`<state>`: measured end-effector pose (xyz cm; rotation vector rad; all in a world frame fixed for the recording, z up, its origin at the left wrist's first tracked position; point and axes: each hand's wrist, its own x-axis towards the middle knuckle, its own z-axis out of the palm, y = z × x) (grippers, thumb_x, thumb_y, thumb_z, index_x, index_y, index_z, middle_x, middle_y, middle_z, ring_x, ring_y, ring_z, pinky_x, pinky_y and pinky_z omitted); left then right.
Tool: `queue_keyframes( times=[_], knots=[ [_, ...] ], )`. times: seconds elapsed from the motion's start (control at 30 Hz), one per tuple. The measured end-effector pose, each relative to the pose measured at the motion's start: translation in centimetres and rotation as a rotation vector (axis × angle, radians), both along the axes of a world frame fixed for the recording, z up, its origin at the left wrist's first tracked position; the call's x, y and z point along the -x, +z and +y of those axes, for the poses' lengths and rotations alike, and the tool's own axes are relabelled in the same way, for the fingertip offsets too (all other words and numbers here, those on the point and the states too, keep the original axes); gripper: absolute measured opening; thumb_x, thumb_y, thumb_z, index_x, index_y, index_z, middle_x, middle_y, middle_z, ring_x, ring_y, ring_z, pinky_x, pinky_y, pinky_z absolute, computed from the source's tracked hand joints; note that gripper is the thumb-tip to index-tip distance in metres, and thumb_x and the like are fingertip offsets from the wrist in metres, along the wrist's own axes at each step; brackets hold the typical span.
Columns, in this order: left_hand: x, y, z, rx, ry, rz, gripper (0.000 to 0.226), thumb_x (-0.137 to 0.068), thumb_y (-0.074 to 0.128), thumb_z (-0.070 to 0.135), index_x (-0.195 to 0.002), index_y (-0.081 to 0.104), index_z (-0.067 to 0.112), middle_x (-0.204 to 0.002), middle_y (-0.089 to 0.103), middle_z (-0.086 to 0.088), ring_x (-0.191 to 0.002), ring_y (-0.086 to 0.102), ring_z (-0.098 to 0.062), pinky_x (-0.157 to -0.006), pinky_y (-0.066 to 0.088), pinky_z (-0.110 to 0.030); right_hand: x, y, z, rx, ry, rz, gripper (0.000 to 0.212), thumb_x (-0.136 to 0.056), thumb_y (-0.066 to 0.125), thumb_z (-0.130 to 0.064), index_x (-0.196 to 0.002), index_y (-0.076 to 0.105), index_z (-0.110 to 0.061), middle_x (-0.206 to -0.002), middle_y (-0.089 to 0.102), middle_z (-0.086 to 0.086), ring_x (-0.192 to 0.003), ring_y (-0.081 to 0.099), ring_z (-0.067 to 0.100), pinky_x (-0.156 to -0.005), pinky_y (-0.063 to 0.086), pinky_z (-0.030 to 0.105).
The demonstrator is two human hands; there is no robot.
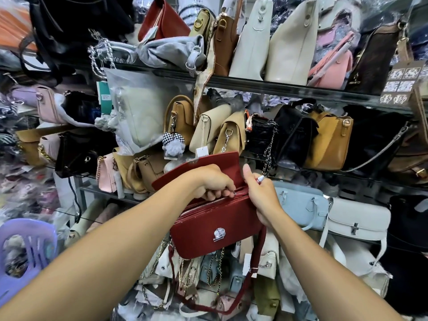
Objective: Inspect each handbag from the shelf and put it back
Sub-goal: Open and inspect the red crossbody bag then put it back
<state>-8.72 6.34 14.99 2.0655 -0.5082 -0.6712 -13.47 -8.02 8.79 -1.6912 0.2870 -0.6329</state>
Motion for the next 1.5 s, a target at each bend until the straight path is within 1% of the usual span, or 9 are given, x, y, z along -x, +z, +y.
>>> queue_keyframes(
  times=[0.13, 0.23, 0.33, 0.5, 0.73, 0.9, 1.03, 1.2, 1.5],
  knots=[
    [0.4, 0.3, -1.0, 0.082, 0.020, 0.027, 0.021, -0.096, 0.062, 0.013, -0.078, 0.067, 0.004, -0.054, 0.053, 0.002, -0.043, 0.036, -0.004, -0.039, 0.025, -0.014, -0.2, -0.3, 0.4, 0.045, 0.051, 0.048, 0.095, -0.070, 0.042, -0.098, -0.072, 0.059, -0.005, -0.069, 0.055, 0.008, -0.069, 0.048, 0.019, -0.071, 0.037, 0.037],
    [0.6, 0.6, -1.3, 0.114, 0.016, 0.016, 0.024, -0.096, 0.061, 0.010, -0.073, 0.065, 0.004, -0.053, 0.052, 0.002, -0.040, 0.036, -0.003, -0.038, 0.025, -0.013, -0.4, -0.7, 0.5, 0.020, 0.078, 0.070, 0.076, -0.071, 0.045, -0.093, -0.063, 0.063, -0.020, -0.068, 0.060, 0.004, -0.072, 0.051, 0.019, -0.074, 0.038, 0.038],
    [0.6, 0.9, -1.6, 0.127, 0.035, -0.009, 0.022, -0.094, 0.061, 0.009, -0.073, 0.066, 0.003, -0.046, 0.052, 0.005, -0.038, 0.036, -0.002, -0.038, 0.026, -0.013, -0.7, -0.8, 0.5, -0.074, 0.093, 0.095, 0.081, -0.059, 0.051, -0.101, -0.067, 0.066, -0.022, -0.074, 0.065, 0.006, -0.077, 0.058, 0.020, -0.078, 0.043, 0.037],
    [0.3, 1.8, -1.8, 0.156, 0.027, -0.041, 0.021, -0.092, 0.064, 0.009, -0.072, 0.067, 0.004, -0.051, 0.054, 0.003, -0.041, 0.036, -0.004, -0.038, 0.026, -0.014, -0.7, 0.2, 0.0, -0.174, 0.128, 0.070, 0.061, -0.092, 0.055, -0.072, -0.060, 0.066, -0.020, -0.073, 0.070, 0.004, -0.079, 0.065, 0.020, -0.079, 0.050, 0.035],
    [0.2, 3.0, -1.8, 0.107, 0.030, -0.116, 0.019, -0.087, 0.067, 0.009, -0.069, 0.068, 0.003, -0.053, 0.051, 0.000, -0.042, 0.031, -0.008, -0.037, 0.022, -0.016, -0.6, 1.0, 0.1, -0.139, 0.138, 0.042, 0.062, -0.093, 0.053, -0.072, -0.079, 0.074, -0.015, -0.083, 0.074, 0.009, -0.085, 0.069, 0.023, -0.084, 0.053, 0.038],
    [0.3, 3.8, -1.5, 0.030, 0.006, -0.181, 0.019, -0.083, 0.068, 0.011, -0.066, 0.066, 0.005, -0.055, 0.048, -0.001, -0.043, 0.028, -0.010, -0.039, 0.020, -0.017, -0.2, 1.7, 0.3, -0.041, 0.185, -0.017, 0.069, -0.090, 0.050, -0.074, -0.072, 0.072, -0.011, -0.079, 0.069, 0.007, -0.083, 0.059, 0.024, -0.083, 0.043, 0.040],
    [0.7, 4.0, -1.5, 0.006, 0.003, -0.266, 0.012, -0.080, 0.067, 0.010, -0.070, 0.067, 0.003, -0.046, 0.048, 0.001, -0.043, 0.027, -0.013, -0.043, 0.019, -0.018, 0.2, 2.0, 0.1, -0.044, 0.168, -0.026, 0.059, -0.102, 0.050, -0.059, -0.064, 0.075, -0.020, -0.075, 0.071, 0.005, -0.080, 0.062, 0.022, -0.082, 0.045, 0.039],
    [1.0, 4.2, -1.6, -0.035, -0.017, -0.356, 0.006, -0.079, 0.066, 0.007, -0.078, 0.068, 0.002, -0.035, 0.045, 0.007, -0.041, 0.027, -0.013, -0.043, 0.020, -0.019, 0.5, 2.4, 0.0, -0.048, 0.162, -0.021, 0.060, -0.103, 0.049, -0.056, -0.061, 0.075, -0.021, -0.073, 0.073, 0.008, -0.079, 0.064, 0.025, -0.080, 0.047, 0.038],
    [1.1, 3.7, -1.6, -0.110, -0.034, -0.422, 0.005, -0.074, 0.068, 0.004, -0.069, 0.068, 0.004, -0.045, 0.043, -0.002, -0.037, 0.027, -0.015, -0.042, 0.022, -0.020, 0.7, 2.1, -0.5, -0.017, 0.106, -0.012, 0.056, -0.103, 0.050, -0.055, -0.082, 0.079, -0.012, -0.080, 0.077, 0.014, -0.080, 0.070, 0.025, -0.084, 0.056, 0.043]
  ],
)
